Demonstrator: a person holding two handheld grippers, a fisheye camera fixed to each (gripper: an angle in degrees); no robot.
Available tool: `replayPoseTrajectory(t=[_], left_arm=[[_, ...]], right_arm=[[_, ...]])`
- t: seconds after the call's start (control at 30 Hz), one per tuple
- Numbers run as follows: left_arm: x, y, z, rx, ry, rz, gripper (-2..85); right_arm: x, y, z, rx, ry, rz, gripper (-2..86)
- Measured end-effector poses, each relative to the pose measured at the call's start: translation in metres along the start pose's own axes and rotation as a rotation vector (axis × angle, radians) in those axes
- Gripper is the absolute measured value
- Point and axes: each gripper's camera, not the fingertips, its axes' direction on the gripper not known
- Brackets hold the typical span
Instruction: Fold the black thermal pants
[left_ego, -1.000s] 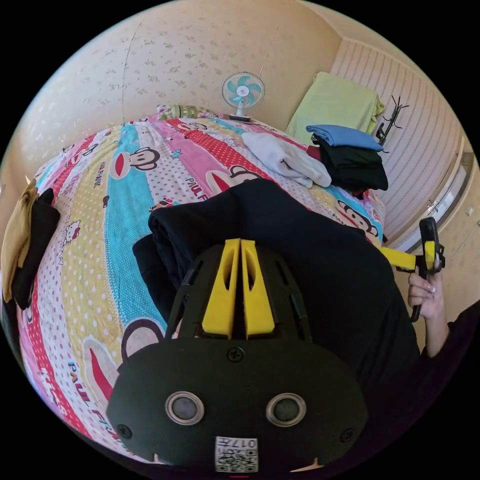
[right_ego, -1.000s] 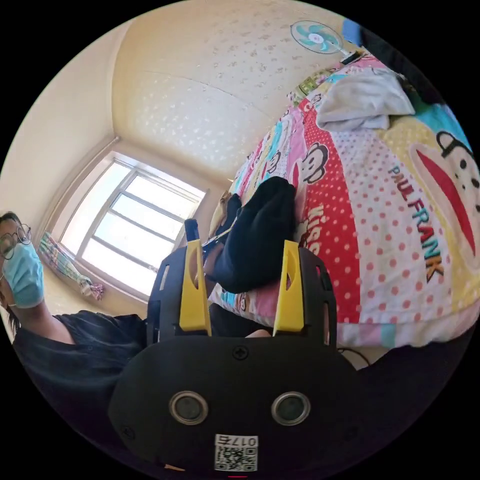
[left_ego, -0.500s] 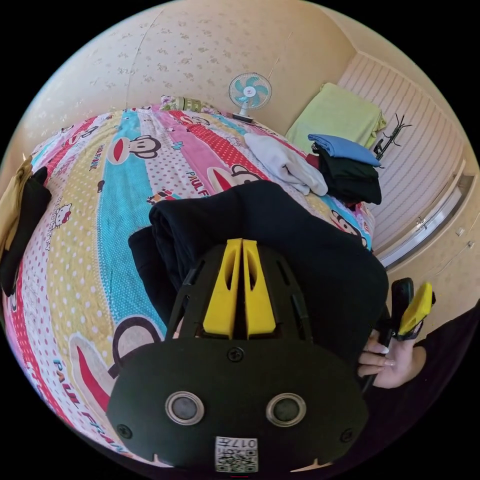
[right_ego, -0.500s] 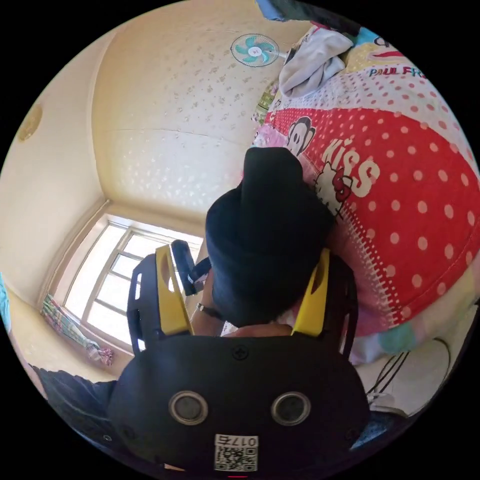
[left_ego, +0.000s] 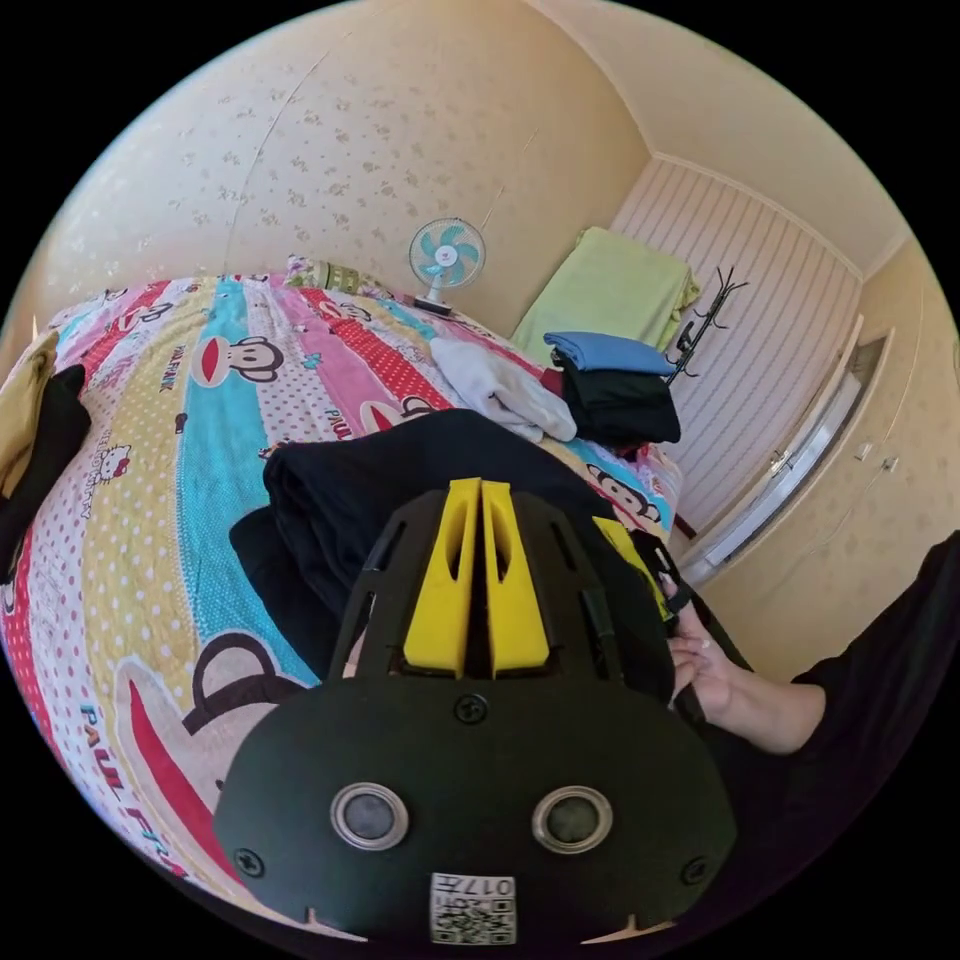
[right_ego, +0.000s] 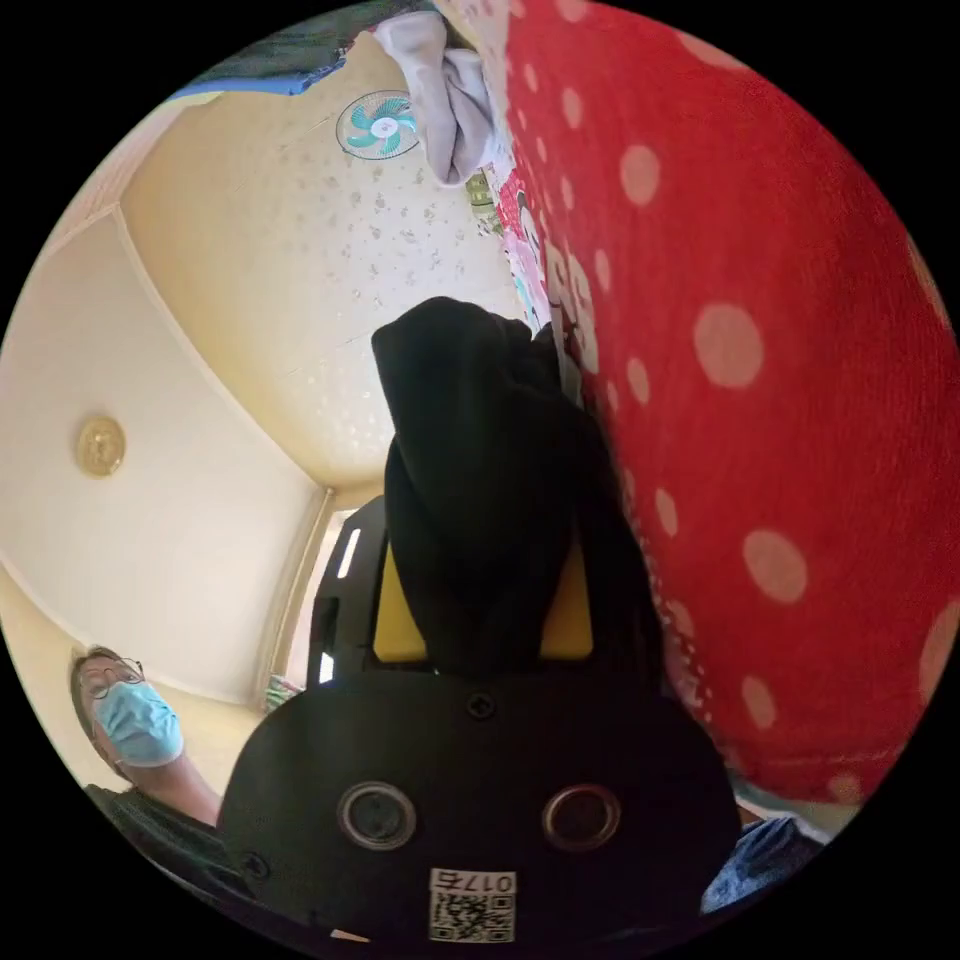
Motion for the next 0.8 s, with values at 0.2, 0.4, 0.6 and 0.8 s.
replayPoseTrajectory(t=[0.2, 0.4, 0.6, 0.8], left_arm=[[-0.062, 0.034, -0.088, 0.173, -0.264, -0.166, -1.0], [-0.174, 0.062, -0.073, 0.003, 0.021, -0.443, -1.0], [-0.203, 0.060, -0.089, 0.031, 0.078, -0.502, -1.0], [-0.217, 0.055, -0.105, 0.061, 0.118, -0.505, -1.0]], right_arm=[[-0.049, -0.016, -0.011, -0.082, -0.118, -0.039, 18.8], [-0.082, 0.004, -0.027, -0.164, 0.017, -0.085, 19.2], [-0.077, 0.044, -0.111, -0.136, 0.061, -0.072, 18.5], [-0.112, 0.029, -0.133, -0.020, -0.202, -0.169, 18.4]])
